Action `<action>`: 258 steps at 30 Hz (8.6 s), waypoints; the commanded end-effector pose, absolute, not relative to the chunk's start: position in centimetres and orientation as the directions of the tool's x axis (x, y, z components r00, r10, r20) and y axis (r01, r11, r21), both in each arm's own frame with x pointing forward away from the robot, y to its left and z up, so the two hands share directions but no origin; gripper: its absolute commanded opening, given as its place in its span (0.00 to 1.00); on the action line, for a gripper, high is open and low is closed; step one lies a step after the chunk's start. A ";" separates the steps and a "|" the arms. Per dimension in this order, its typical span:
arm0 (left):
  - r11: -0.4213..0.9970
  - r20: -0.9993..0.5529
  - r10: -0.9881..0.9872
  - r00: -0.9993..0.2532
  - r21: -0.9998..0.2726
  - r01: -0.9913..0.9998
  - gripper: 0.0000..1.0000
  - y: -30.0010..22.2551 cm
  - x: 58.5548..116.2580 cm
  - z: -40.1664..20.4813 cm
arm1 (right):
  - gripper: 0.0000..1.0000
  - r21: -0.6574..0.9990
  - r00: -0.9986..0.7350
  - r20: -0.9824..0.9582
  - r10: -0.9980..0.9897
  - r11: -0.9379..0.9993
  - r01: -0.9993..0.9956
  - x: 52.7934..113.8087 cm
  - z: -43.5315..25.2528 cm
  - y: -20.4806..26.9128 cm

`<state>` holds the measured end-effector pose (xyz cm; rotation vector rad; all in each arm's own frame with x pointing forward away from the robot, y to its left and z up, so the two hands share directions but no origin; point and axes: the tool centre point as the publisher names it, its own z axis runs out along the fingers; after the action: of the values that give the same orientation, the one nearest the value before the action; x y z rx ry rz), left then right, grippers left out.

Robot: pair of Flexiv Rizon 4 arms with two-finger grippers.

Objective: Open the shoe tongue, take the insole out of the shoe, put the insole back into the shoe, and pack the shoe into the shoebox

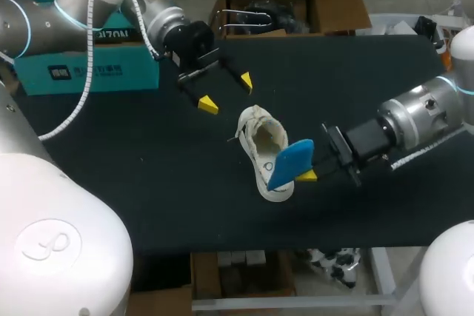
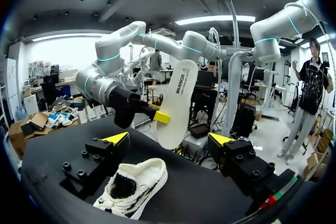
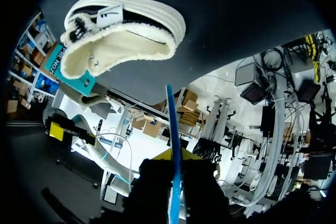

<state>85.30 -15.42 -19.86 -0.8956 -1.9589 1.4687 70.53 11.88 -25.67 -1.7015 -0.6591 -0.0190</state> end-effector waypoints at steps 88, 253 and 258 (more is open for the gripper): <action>0.338 -0.255 0.035 -0.966 -0.907 0.252 1.00 -18.4 76.6 -23.2 | 0.00 -0.850 0.868 0.491 0.076 -0.177 0.497 77.1 -28.6 12.8; 0.567 -0.477 0.317 -0.820 -0.598 0.567 0.00 -21.6 81.6 -32.8 | 0.00 -0.695 0.826 0.557 -0.084 -0.593 0.407 80.0 -33.5 14.9; 0.582 -0.478 0.292 -0.829 -0.599 0.550 0.00 -21.7 82.4 -33.1 | 0.00 -0.693 0.832 0.550 -0.076 -0.598 0.403 80.9 -34.5 14.3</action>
<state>82.15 -21.25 -32.59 -0.8597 -3.0691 1.3679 80.13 14.41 -33.64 -2.1201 -0.2337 -0.6904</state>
